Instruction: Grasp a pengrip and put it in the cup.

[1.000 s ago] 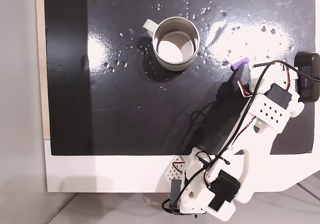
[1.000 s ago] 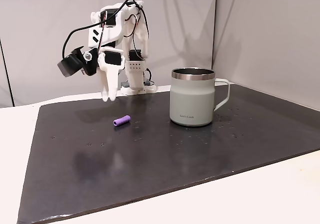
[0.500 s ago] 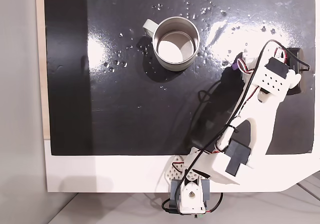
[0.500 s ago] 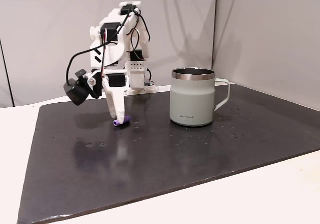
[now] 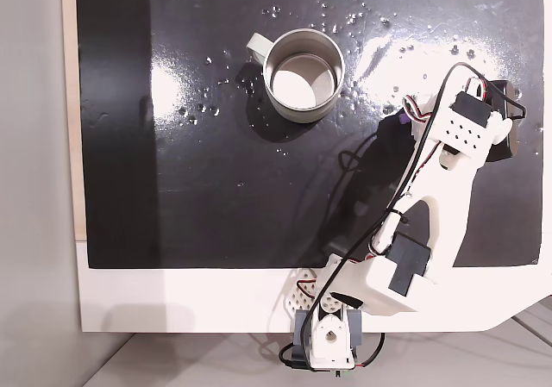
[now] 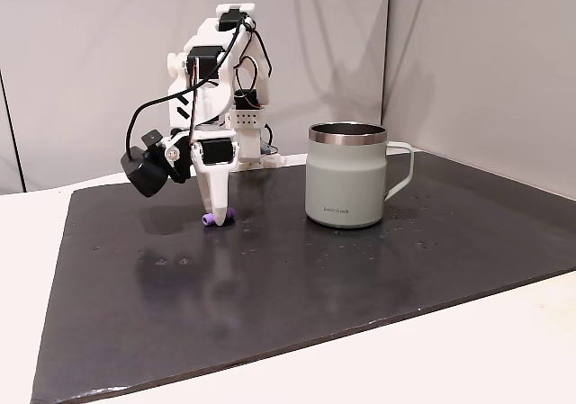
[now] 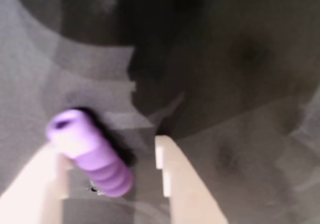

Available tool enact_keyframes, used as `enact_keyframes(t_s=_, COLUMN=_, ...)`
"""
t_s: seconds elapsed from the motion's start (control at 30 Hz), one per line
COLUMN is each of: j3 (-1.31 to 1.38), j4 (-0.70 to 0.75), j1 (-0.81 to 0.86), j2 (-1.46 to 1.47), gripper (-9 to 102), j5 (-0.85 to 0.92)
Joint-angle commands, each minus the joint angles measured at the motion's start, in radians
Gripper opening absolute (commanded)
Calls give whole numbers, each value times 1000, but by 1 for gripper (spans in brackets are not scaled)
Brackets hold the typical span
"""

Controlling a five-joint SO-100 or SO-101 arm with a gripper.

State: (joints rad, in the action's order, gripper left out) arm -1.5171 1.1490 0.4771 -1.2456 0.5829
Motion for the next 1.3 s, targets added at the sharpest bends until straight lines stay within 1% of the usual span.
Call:
enact_keyframes(t_s=0.0, j3=23, j4=9, j1=-17, j2=3, gripper=9, j5=-9)
enact_keyframes(t_s=0.23, j3=25, j4=11, j1=-12, j2=3, gripper=0, j5=-6)
enact_keyframes(t_s=0.5, j3=35, j4=69, j1=9, j2=-124, gripper=0, j5=-15)
enact_keyframes(t_s=0.7, j3=249, j4=222, j1=32, j2=-160, gripper=0, j5=-40)
enact_keyframes(t_s=0.83, j3=396, j4=330, j1=18, j2=-186, gripper=0, j5=-48)
enact_keyframes(t_s=1.0, j3=548, j4=443, j1=-58, j2=-210, gripper=0, j5=-89)
enact_keyframes(t_s=1.27, j3=744, j4=588, j1=-219, j2=-173, gripper=0, j5=-215)
